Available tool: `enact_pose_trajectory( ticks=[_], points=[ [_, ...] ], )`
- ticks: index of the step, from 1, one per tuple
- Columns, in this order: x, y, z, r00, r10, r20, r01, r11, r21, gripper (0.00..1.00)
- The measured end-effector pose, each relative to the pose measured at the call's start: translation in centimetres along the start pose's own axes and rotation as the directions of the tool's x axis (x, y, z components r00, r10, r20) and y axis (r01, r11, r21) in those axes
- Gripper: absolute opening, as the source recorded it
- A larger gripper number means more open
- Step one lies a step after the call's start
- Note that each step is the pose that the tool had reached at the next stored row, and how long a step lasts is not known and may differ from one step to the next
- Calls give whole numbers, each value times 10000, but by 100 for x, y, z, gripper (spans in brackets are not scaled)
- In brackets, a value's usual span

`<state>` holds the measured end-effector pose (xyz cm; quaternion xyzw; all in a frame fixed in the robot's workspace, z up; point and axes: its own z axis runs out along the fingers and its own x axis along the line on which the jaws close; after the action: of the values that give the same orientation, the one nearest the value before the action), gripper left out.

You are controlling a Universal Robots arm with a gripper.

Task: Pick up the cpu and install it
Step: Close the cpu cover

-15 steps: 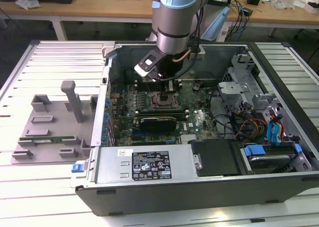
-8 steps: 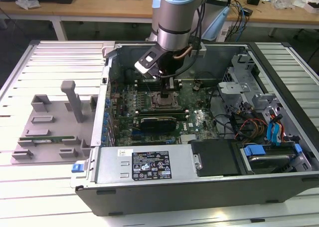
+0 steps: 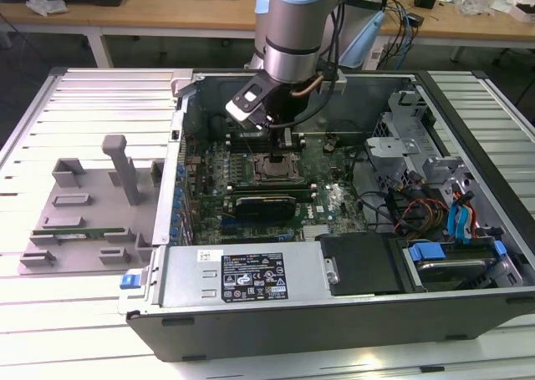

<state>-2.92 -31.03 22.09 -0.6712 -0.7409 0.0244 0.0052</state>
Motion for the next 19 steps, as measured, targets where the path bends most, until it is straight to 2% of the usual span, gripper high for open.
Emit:
enact_pose_trajectory(
  ticks=[19],
  points=[
    [-3, -5, -106, 10000, 0, 0, 0, 10000, 0, 11]
  ],
)
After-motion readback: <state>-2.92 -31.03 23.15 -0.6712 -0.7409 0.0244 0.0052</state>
